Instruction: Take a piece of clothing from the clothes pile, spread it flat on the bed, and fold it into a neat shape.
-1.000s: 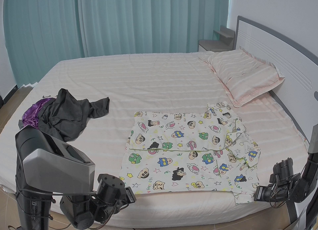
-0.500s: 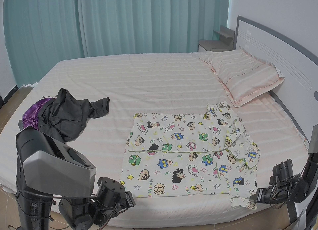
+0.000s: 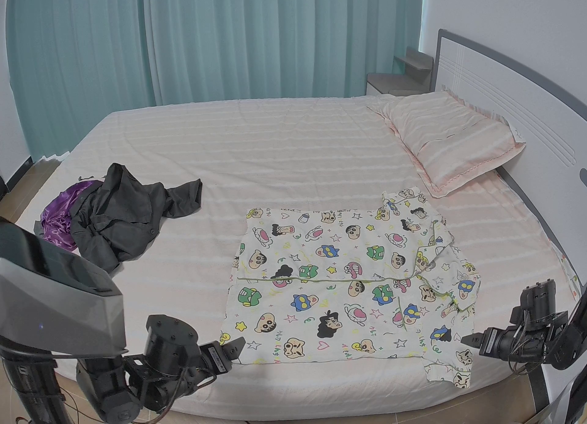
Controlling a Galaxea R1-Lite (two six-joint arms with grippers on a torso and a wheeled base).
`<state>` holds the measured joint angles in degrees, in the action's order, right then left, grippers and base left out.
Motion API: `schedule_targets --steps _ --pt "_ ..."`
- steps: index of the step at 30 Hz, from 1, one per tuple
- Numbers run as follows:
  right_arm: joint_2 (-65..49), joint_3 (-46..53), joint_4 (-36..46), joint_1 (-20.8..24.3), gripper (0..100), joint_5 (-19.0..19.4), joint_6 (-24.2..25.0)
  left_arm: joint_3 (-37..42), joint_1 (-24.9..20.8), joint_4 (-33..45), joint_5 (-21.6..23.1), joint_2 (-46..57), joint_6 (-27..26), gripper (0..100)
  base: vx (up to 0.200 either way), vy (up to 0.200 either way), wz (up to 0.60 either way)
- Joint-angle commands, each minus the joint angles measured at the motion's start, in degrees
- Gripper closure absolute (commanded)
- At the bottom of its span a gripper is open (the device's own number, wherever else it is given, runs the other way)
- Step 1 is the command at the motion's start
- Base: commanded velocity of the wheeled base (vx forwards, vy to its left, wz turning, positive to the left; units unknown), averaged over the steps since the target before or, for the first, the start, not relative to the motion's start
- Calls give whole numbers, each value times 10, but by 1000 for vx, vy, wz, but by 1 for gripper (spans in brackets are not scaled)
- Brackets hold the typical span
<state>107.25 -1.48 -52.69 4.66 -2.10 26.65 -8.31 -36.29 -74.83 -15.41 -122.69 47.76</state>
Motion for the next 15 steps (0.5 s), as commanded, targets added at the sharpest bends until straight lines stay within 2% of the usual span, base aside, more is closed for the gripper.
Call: schedule_targets --steps 1,6,7,10,15 --pt "-42 -49 -2 -11 0 10 36 17 31 -1 22 109 8 0 0 0 0" --pt "-28 -82 -2 -12 0 15 54 11 41 -1 34 112 39 0 0 0 0" --pt "-20 -98 -2 -13 0 17 54 8 48 -1 49 110 51 0 0 0 0" --pt "-11 -120 -2 -14 0 17 54 8 57 -1 69 107 57 0 200 0 0" --pt "14 -129 -2 -11 0 21 56 7 62 -1 71 104 56 0 200 0 0"
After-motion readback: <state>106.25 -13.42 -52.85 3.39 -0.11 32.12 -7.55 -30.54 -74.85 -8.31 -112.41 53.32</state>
